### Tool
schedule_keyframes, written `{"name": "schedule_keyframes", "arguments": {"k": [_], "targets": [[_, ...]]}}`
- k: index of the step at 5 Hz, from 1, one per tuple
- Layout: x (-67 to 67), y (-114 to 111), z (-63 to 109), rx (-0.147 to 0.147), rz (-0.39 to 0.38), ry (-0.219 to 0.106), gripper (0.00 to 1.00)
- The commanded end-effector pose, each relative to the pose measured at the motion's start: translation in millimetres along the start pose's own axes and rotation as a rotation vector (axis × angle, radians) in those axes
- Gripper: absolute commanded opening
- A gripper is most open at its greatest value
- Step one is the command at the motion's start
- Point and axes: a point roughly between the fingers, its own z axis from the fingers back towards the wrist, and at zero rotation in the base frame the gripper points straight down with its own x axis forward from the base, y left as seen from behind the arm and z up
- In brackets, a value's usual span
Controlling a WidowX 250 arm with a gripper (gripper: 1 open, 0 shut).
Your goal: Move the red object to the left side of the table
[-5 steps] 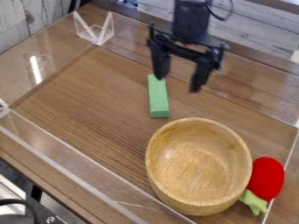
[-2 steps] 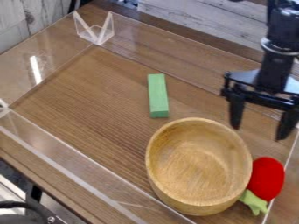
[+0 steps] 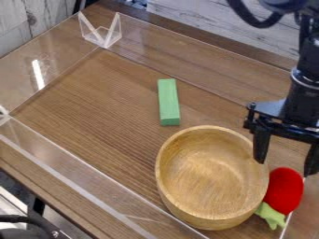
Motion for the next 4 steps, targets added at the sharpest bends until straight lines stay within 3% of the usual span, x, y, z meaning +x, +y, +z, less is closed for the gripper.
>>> {"name": "schedule_keyframes", "arguments": {"k": [1, 2, 4], "targets": [[6.2, 3, 12.7, -0.031, -0.012, -0.086, 1.00], [11.8, 7, 8.4, -0.035, -0.014, -0.126, 1.00], [21.5, -1, 26.4, -0.058, 0.089, -0.196, 1.00]]}}
